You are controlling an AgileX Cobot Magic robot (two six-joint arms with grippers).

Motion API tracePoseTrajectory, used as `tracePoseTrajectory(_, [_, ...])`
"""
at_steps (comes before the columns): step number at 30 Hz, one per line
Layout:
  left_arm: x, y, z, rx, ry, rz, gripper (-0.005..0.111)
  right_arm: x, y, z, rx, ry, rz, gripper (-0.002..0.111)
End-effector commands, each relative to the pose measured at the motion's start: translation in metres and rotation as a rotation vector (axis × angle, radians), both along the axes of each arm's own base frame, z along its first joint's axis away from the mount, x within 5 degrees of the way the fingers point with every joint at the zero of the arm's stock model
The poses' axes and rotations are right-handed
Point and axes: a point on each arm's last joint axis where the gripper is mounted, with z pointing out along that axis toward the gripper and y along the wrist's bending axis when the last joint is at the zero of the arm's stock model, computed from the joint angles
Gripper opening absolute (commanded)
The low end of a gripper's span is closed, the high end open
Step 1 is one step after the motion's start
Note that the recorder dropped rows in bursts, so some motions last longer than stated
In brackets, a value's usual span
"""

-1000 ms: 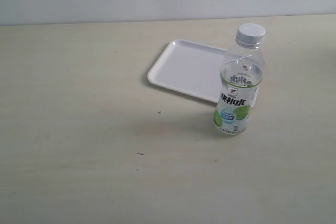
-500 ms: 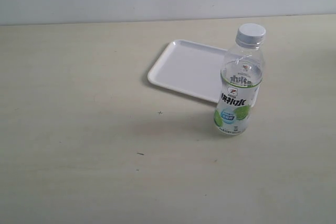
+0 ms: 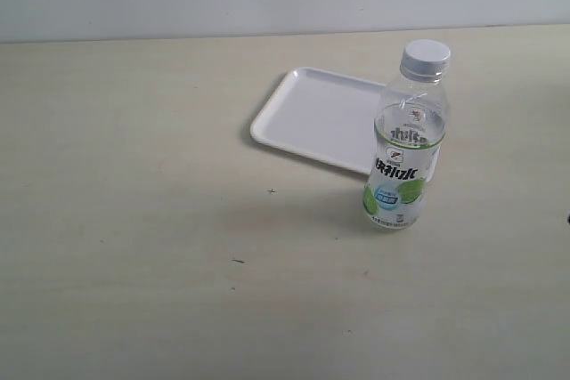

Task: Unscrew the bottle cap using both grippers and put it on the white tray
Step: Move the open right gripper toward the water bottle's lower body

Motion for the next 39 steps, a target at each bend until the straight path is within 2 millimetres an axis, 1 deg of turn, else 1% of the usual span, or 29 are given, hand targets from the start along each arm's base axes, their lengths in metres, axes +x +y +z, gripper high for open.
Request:
tracePoseTrajectory(1, [0.0,0.0,0.0,-0.012,-0.006,-0.001,0.0,0.03,0.0,-0.013,-0.095,0.166,0.023,0.0])
tracePoseTrajectory(2, [0.0,0.0,0.0,-0.012,-0.006,-0.001,0.0,0.038,0.0,-0.02,-0.096,0.238,0.026,0.0])
tracePoseTrajectory(4, [0.0,0.0,0.0,-0.012,-0.006,-0.001,0.0,0.049,0.001,-0.03,-0.105,0.323,0.035,0.0])
tracePoseTrajectory(5, [0.0,0.0,0.0,-0.012,-0.006,-0.001,0.0,0.056,0.001,-0.038,-0.137,0.375,0.056,0.0])
tracePoseTrajectory(7, [0.0,0.0,0.0,-0.012,-0.006,-0.001,0.0,0.065,0.004,-0.048,-0.198,0.414,0.119,0.0])
tracePoseTrajectory(8, [0.0,0.0,0.0,-0.012,-0.006,-0.001,0.0,0.069,0.007,-0.053,-0.231,0.404,0.171,0.0])
tracePoseTrajectory(9, [0.0,0.0,0.0,-0.012,-0.006,-0.001,0.0,0.074,0.015,-0.062,-0.275,0.376,0.281,0.0])
tracePoseTrajectory(10, [0.0,0.0,0.0,-0.012,-0.006,-0.001,0.0,0.076,0.019,-0.067,-0.29,0.364,0.336,0.0])
tracePoseTrajectory(13, [0.0,0.0,0.0,-0.012,-0.006,-0.003,0.0,0.079,0.026,-0.079,-0.305,0.349,0.431,0.0])
tracePoseTrajectory(16, [0.0,-0.001,0.0,-0.012,-0.006,-0.009,0.0,0.081,0.027,-0.088,-0.298,0.367,0.442,0.0])
tracePoseTrajectory(19, [0.0,0.0,-0.001,-0.012,-0.003,-0.009,0.0,0.077,0.031,-0.091,-0.296,0.327,0.486,0.0])
tracePoseTrajectory(22, [0.0,0.0,-0.001,-0.011,0.002,-0.008,0.0,0.072,0.037,-0.084,-0.254,0.206,0.517,0.0])
tracePoseTrajectory(23, [0.0,0.0,-0.001,-0.011,0.002,-0.008,0.0,0.071,0.039,-0.084,-0.256,0.202,0.536,0.0])
tracePoseTrajectory(24, [0.0,0.0,-0.001,-0.011,0.002,-0.008,0.0,0.068,0.042,-0.086,-0.275,0.22,0.603,0.0])
tracePoseTrajectory(26, [0.0,0.0,-0.001,-0.011,0.002,-0.008,0.0,0.064,0.047,-0.087,-0.261,0.221,0.669,0.0])
tracePoseTrajectory(29, [0.0,0.0,-0.001,-0.011,0.002,-0.008,0.0,0.063,0.046,-0.09,-0.263,0.262,0.656,0.0])
tracePoseTrajectory(30, [0.0,0.0,-0.001,-0.011,0.002,-0.008,0.0,0.066,0.042,-0.089,-0.247,0.269,0.597,0.001])
tracePoseTrajectory(31, [0.0,0.0,-0.001,-0.011,0.002,-0.008,0.0,0.069,0.038,-0.089,-0.216,0.279,0.534,0.008])
tracePoseTrajectory(32, [0.0,0.0,-0.001,-0.011,0.002,-0.008,0.0,0.069,0.037,-0.089,-0.208,0.281,0.517,0.018])
tracePoseTrajectory(34, [0.0,0.0,-0.001,-0.011,0.002,-0.008,0.0,0.07,0.036,-0.089,-0.204,0.283,0.499,0.058])
tracePoseTrajectory(35, [0.0,0.0,-0.001,-0.011,0.002,-0.008,0.0,0.071,0.036,-0.088,-0.191,0.273,0.494,0.084])
tracePoseTrajectory(36, [0.0,0.0,-0.001,-0.011,0.002,-0.008,0.0,0.074,0.036,-0.087,-0.182,0.263,0.49,0.09])
tracePoseTrajectory(37, [0.0,0.0,-0.001,-0.011,0.002,-0.008,0.0,0.075,0.036,-0.086,-0.181,0.258,0.488,0.093])
tracePoseTrajectory(39, [0.0,0.0,-0.001,-0.011,0.002,-0.008,0.0,0.079,0.036,-0.086,-0.186,0.261,0.487,0.094])
